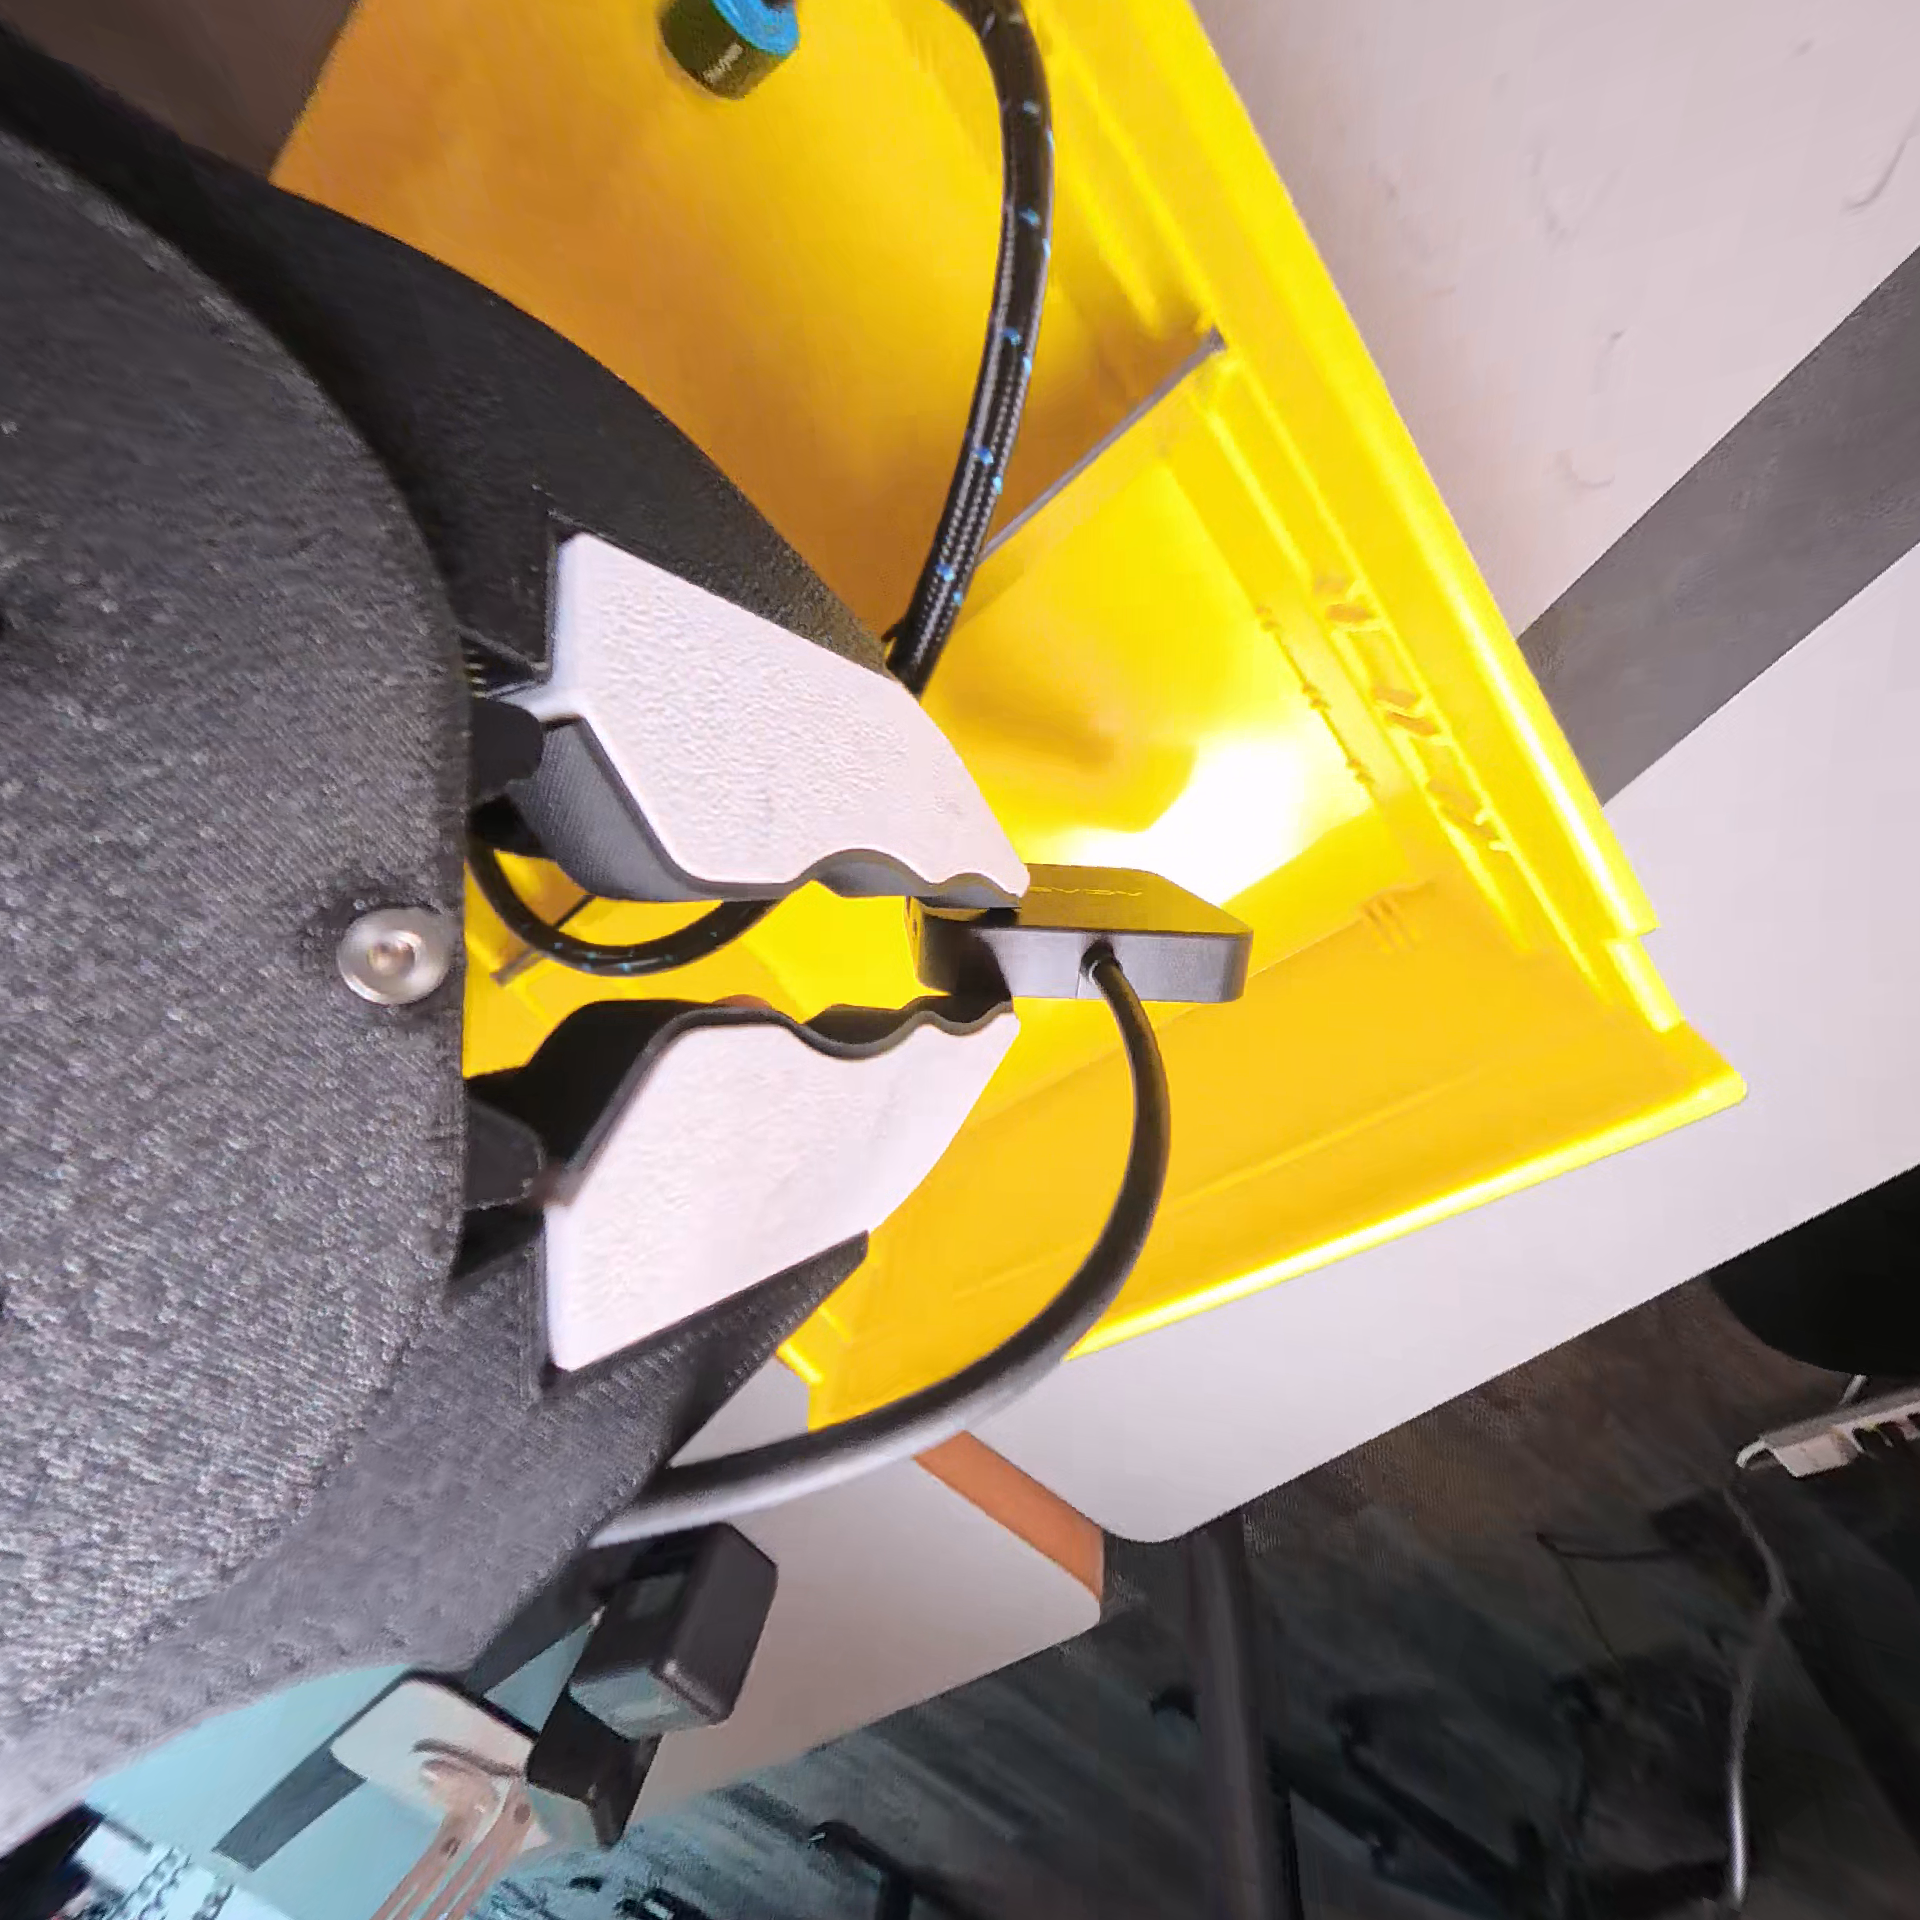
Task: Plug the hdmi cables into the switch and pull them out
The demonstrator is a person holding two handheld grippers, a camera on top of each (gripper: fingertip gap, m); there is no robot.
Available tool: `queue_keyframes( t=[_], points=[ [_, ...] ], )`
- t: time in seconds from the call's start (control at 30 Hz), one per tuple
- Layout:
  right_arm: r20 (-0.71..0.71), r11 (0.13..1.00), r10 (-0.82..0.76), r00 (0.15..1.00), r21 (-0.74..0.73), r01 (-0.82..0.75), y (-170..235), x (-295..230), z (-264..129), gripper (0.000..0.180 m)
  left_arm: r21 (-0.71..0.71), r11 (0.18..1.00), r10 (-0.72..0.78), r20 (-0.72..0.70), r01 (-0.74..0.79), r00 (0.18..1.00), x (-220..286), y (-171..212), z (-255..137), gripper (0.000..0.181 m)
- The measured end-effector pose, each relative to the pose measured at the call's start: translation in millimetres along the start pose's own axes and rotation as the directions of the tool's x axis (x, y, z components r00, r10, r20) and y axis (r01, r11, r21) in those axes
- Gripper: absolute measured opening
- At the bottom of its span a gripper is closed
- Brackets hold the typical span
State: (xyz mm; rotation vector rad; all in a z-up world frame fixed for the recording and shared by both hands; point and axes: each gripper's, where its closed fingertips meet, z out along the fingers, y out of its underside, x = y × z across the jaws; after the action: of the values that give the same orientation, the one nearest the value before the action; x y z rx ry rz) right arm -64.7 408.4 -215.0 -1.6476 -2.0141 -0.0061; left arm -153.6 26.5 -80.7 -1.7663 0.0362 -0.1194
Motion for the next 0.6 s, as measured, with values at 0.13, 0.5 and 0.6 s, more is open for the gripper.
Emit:
queue_keyframes(
  t=[0.13,0.5,0.6],
  points=[
    [0.027,0.998,-0.035,0.999,-0.052,0.037,-3.7,-4.2,14.6,0.015,-0.004,1.000,-0.019,0.001,0.019,1.000,-8.2,3.5,-0.2,0.036],
    [0.058,0.998,0.013,0.998,-0.059,-0.010,-11.7,-5.5,9.3,0.016,0.023,0.999,-0.034,0.019,0.033,0.999,-20.8,-2.3,-11.6,0.036],
    [0.078,0.999,0.035,0.996,-0.038,-0.032,-10.3,-8.3,-3.4,0.019,0.030,0.999,-0.037,0.021,0.037,0.999,-22.6,-4.2,-14.7,0.036]
  ],
)
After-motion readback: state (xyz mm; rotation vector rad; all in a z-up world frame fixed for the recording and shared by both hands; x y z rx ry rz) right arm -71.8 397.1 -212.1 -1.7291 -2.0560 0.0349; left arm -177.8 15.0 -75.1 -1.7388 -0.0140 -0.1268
